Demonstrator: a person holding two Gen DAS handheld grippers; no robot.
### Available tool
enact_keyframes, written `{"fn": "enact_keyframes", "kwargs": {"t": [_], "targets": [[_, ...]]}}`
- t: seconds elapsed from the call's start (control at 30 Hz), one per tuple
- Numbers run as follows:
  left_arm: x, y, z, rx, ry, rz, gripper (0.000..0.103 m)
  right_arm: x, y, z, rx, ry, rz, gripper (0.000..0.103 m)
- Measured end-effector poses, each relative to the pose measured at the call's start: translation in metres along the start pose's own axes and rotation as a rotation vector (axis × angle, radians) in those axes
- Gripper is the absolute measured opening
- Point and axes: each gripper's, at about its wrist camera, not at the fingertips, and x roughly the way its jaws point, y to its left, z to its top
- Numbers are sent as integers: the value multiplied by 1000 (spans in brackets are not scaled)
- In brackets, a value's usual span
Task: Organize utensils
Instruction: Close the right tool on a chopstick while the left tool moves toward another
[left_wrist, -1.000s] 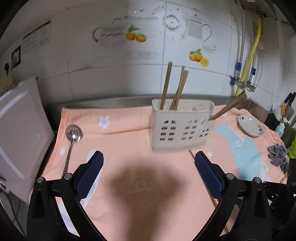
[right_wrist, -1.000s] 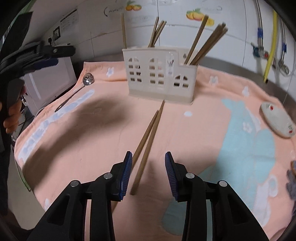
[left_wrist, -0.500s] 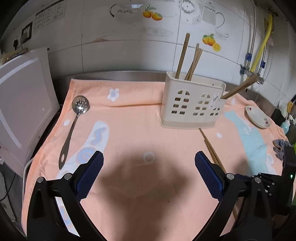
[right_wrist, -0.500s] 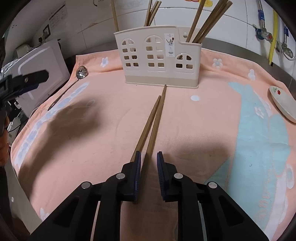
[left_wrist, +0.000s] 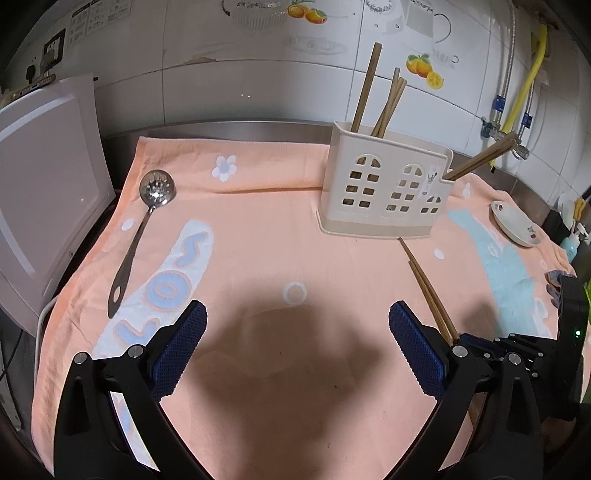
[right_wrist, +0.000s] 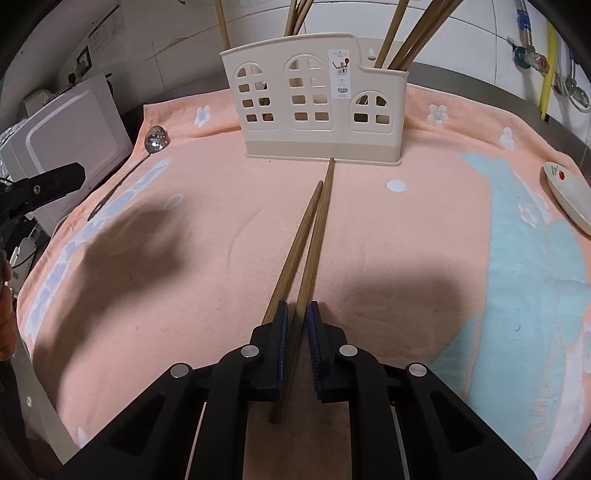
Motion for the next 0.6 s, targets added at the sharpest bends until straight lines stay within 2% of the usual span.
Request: {"fn": "enact_keyframes", "kwargs": {"t": [0.33, 0.6], "targets": [[2, -11, -10, 13, 29, -15, 98, -11, -8, -5, 12, -28, -5, 7], [7, -32, -25, 50, 69, -50, 98, -47, -20, -6, 20, -112, -7, 7]]}}
